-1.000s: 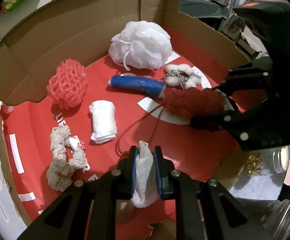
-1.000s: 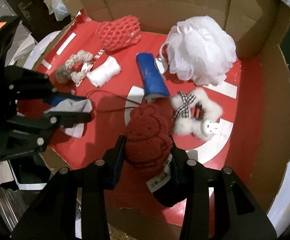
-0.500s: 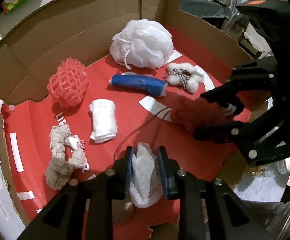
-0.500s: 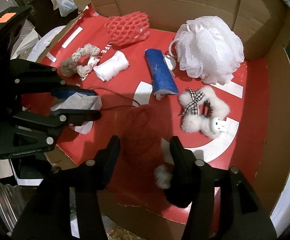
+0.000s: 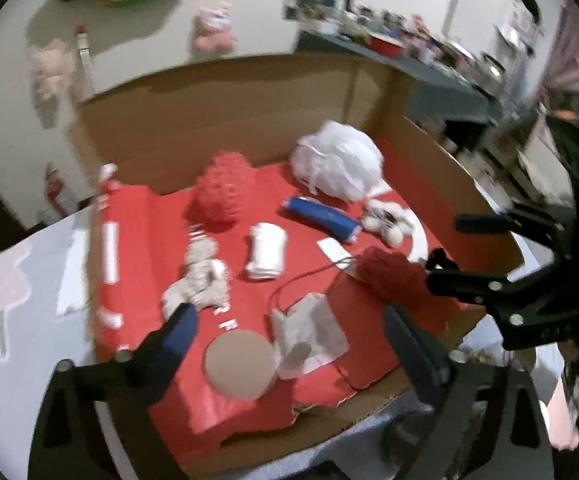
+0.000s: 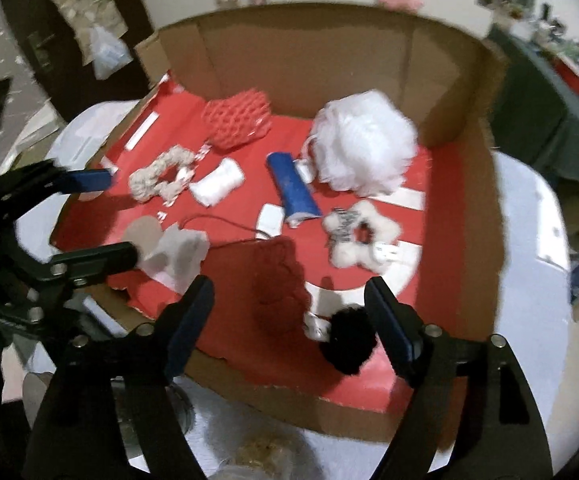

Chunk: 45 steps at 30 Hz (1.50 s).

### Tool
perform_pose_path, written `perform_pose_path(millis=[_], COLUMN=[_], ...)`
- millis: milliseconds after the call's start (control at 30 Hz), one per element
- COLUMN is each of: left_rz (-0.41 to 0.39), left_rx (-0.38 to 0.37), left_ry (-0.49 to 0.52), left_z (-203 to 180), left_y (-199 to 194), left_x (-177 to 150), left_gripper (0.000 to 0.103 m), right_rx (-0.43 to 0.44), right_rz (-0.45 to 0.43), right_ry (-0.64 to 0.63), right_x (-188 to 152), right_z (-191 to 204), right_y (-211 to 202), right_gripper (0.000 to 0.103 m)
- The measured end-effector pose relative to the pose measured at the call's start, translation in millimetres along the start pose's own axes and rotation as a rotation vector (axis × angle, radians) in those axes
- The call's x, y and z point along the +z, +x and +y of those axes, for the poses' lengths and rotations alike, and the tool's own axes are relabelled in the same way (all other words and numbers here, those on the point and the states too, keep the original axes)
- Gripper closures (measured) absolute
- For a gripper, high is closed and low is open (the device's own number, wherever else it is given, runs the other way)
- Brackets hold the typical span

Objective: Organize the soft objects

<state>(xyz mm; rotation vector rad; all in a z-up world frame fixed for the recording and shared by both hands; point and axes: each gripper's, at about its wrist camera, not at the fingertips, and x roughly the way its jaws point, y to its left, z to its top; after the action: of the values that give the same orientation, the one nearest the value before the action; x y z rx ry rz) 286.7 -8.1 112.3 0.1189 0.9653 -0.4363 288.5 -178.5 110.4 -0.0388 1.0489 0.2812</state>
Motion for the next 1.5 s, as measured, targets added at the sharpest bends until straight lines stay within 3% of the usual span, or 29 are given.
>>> perform_pose_path(millis=[67,333,967,1500], left_rz=[-0.016,0.006,0.067,0.084], left_rx=[0.037,0.127,0.185,0.203], left_ry=[-0.044,-0.155,-0.210,-0.198], left_z=[3,14,17,13], left_y=[-6,1,17,16], left_x=[-6,-28,-44,-47], left_gripper=[0.005,0.004,0.004,0.004], right_rx=[-0.027,-0.093,-0.159,-0.132], right_rz=[-0.016,-0.016,0.013,0.033], right_ry=[0.040,0.112,0.150,0.160], right_x=[-7,-27,-37,-41], right_z=[0,0,-2,1], right_y=[-5,-1,12,12], right_gripper=[0.018,0.018,0.018,0.018])
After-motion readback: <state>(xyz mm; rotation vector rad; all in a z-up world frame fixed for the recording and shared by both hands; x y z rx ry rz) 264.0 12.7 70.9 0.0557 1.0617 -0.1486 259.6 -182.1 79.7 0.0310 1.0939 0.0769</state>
